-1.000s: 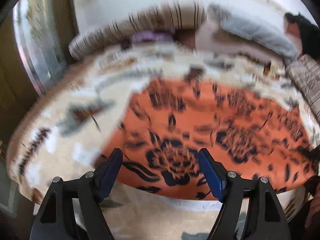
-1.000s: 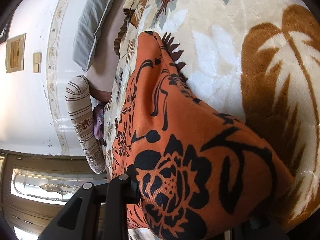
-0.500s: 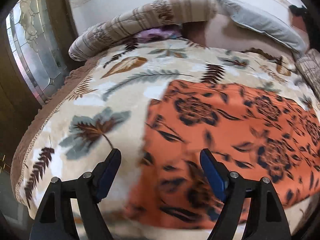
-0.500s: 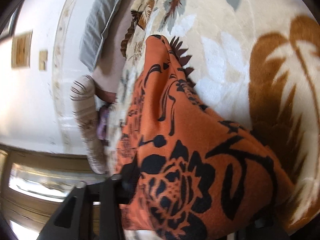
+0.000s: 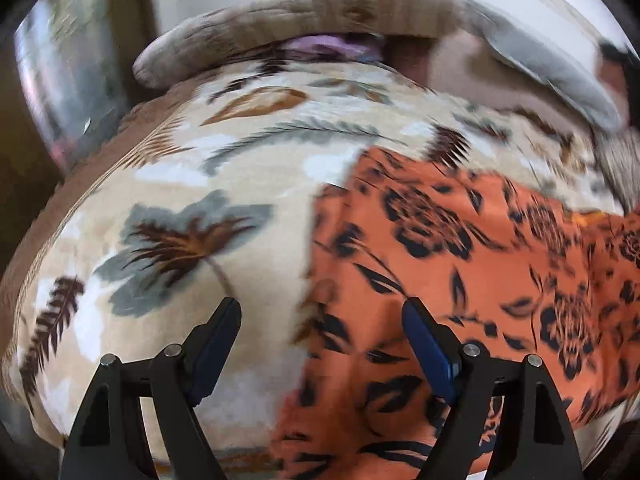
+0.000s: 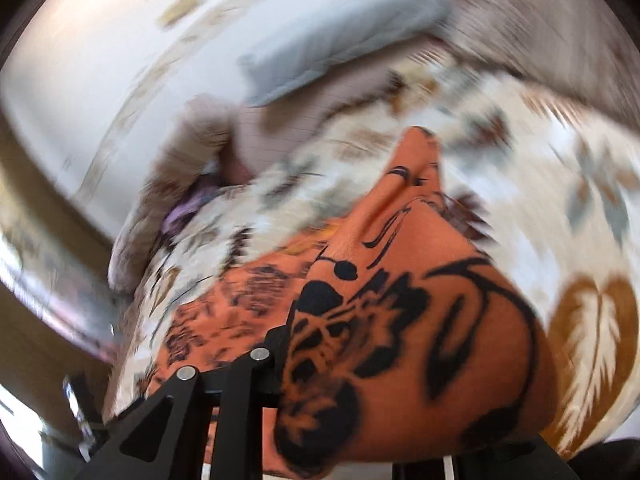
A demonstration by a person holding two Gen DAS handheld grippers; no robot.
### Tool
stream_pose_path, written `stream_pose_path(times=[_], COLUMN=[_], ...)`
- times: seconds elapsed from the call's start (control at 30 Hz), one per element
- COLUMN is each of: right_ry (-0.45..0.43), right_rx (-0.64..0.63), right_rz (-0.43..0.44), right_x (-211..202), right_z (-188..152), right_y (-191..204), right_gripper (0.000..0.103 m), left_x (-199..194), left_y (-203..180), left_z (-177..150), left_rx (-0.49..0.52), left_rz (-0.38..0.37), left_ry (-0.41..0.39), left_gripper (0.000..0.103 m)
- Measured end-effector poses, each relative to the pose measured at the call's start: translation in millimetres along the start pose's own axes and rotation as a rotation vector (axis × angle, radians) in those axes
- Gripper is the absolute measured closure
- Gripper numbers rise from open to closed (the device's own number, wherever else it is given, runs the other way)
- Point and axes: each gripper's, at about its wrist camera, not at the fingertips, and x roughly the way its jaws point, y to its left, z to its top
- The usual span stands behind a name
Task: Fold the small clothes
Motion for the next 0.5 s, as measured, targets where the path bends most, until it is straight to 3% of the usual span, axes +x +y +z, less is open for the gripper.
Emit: stream_pose_path(times=[0.2, 0.33, 0.4, 0.43, 0.5], right_ry=[0.08, 0.234, 0.346, 0.38, 0.395], right_rx=[-0.149, -0.14, -0.085, -0.063, -0.035], right_rz=[0.11, 0.198, 0.249, 0.28, 0.347], right_x=[28.3, 67.5, 92.8, 100.7, 106.0], right_z=[-17.6, -45.3, -63.5, -71.6, -85.6], right_y=[95.1, 133.0, 140.9, 143.1, 146.9], right_gripper=[0.079, 0.075, 0.061, 0.046, 0.034], left_x=[-21.2, -25.8, -25.7, -25.6, -25.4], left_y=[59.3, 96.2, 105.6, 109.2, 113.3], left_z=[5.2, 5.7, 3.8, 2.5, 1.6], left_rx=[-0.205, -0.285, -0.286, -0.274, -0.254], left_rz=[0.069, 0.178, 0.205, 0.221, 0.238], left_ry=[-0.064, -0.076, -0.075, -0.074, -0.076], left_gripper=[0.02, 0.02, 0.02, 0.02, 0.02])
